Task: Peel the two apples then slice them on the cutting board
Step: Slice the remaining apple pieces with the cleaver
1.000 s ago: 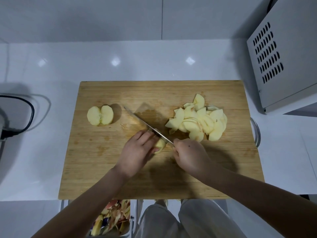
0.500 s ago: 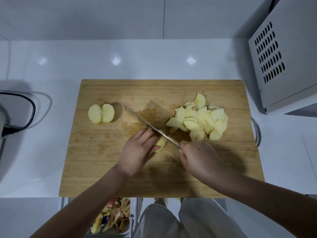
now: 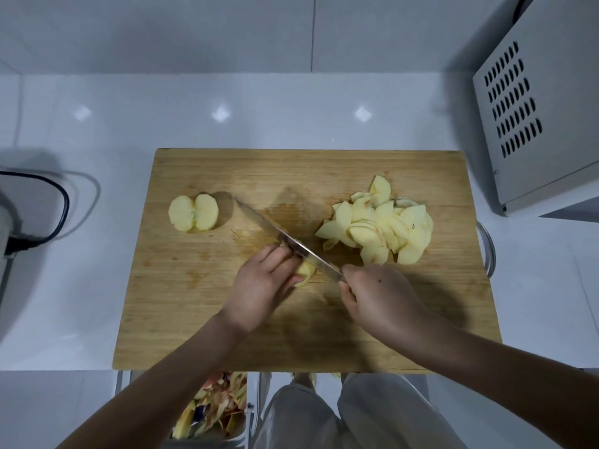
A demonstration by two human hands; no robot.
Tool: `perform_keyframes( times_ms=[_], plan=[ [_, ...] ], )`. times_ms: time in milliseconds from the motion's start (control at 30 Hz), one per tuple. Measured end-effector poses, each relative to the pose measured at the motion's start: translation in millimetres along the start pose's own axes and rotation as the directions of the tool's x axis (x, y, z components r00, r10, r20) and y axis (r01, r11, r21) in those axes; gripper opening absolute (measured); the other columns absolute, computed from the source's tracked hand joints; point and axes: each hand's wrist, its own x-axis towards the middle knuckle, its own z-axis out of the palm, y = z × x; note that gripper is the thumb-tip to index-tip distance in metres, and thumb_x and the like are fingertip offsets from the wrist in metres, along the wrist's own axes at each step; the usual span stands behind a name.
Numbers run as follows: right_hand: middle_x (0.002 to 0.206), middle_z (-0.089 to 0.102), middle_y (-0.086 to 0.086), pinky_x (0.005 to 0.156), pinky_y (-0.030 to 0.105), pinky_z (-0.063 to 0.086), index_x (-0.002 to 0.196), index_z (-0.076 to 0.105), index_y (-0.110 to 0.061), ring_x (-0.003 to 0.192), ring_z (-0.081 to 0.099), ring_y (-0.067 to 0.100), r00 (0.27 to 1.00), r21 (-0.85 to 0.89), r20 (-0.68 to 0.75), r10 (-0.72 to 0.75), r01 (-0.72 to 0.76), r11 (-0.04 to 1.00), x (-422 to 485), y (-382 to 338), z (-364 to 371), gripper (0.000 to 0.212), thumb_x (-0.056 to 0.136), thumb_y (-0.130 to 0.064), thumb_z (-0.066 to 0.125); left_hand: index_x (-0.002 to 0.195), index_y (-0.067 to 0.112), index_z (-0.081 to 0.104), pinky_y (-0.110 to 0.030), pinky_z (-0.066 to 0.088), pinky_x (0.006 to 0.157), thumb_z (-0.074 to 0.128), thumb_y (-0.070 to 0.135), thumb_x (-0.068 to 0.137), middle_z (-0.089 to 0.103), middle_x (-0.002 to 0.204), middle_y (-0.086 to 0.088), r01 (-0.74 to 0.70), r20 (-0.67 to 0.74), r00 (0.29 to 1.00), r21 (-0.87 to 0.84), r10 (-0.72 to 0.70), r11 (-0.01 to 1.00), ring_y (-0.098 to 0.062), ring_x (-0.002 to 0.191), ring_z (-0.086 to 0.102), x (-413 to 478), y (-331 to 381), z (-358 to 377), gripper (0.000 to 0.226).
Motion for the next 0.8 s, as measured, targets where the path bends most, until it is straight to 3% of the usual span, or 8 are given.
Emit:
perform_keyframes(
  times_ms=[67,200,467,800],
  plan=[
    [0.078,0.050,-0.006,0.051,0.014,0.032,0.117,0.053,-0.014,0.066,0.051,0.010,1.000,-0.002,0.000,0.005,-0.005,1.000,5.8,-1.6,2.2,0.025,0.100,-0.022,0.036,0.108,0.004,0.068,-0.036,0.053,0.076,0.057,0.027,0.090,0.065,0.107,-0.010,-0.001,0.000,1.000,-0.010,0.001,1.000,-0.024,0.096,0.057,0.1,-0.7,0.5,0.031],
    [0.079,0.052,-0.004,0.052,0.018,0.037,0.112,0.056,-0.013,0.068,0.054,0.012,0.998,-0.014,0.035,0.042,-0.042,0.999,22.7,-5.5,15.3,0.021,0.099,-0.019,0.041,0.110,0.004,0.068,-0.037,0.053,0.081,0.058,0.026,0.090,0.065,0.110,-0.012,-0.006,0.014,1.000,0.003,0.006,1.000,-0.028,0.099,0.059,-0.8,-2.4,0.9,0.031],
    [0.065,0.041,-0.014,0.046,0.013,0.025,0.091,0.054,-0.021,0.054,0.039,-0.001,0.988,0.109,0.018,0.157,-0.158,0.981,25.4,9.7,13.9,0.014,0.098,-0.026,0.043,0.106,0.005,0.069,-0.036,0.056,0.073,0.053,0.028,0.090,0.066,0.106,-0.012,-0.002,0.026,1.000,0.038,0.001,0.999,-0.025,0.098,0.058,-0.7,-1.0,-1.9,0.033],
    [0.060,0.031,-0.014,0.047,0.013,0.024,0.099,0.057,-0.018,0.050,0.031,-0.001,1.000,-0.006,-0.013,0.010,-0.010,1.000,-2.3,6.5,0.8,0.023,0.099,-0.027,0.037,0.104,0.004,0.069,-0.034,0.053,0.073,0.056,0.029,0.089,0.066,0.105,-0.010,0.016,-0.014,1.000,0.016,-0.016,1.000,-0.021,0.097,0.053,0.1,0.5,0.3,0.033]
  ],
)
